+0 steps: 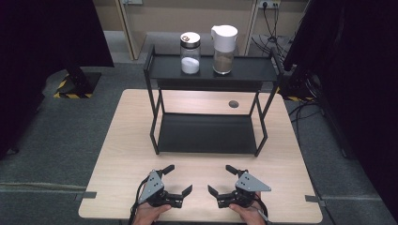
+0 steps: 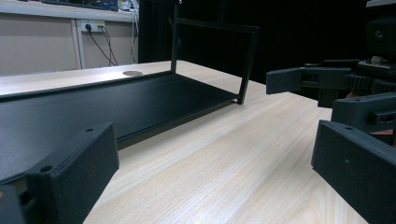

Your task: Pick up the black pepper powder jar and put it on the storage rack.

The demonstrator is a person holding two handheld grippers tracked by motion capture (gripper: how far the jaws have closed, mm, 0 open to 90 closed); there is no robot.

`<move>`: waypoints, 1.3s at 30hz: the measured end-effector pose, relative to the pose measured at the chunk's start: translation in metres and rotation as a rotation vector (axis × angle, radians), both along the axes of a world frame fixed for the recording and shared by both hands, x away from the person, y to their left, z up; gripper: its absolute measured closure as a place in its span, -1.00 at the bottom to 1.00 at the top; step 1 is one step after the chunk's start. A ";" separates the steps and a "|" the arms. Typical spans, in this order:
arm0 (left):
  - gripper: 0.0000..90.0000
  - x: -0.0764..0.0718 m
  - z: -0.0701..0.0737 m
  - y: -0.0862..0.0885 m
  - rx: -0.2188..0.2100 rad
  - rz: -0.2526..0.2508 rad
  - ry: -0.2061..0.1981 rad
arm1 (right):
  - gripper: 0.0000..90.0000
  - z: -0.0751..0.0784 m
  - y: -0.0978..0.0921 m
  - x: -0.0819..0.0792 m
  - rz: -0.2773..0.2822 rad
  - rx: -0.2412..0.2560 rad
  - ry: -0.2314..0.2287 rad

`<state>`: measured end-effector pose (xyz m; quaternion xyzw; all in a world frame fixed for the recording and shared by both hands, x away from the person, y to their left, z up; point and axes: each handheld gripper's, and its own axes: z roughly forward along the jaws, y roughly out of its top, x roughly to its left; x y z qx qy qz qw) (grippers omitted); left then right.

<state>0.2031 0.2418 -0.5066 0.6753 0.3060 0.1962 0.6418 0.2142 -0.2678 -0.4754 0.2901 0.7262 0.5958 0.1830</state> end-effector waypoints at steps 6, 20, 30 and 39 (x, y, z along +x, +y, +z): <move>-1.00 -0.001 0.000 0.000 0.001 0.004 -0.002 | -0.99 0.000 -0.002 0.000 -0.003 0.006 -0.002; -1.00 0.000 0.000 0.000 0.001 0.006 -0.001 | -0.99 0.000 -0.006 0.001 -0.012 0.019 0.004; -1.00 0.000 0.000 0.000 -0.001 0.009 -0.002 | -0.99 0.000 -0.006 0.002 -0.012 0.020 0.007; -1.00 0.000 0.000 0.000 -0.003 0.011 -0.001 | -0.99 0.000 -0.007 0.002 -0.014 0.021 0.009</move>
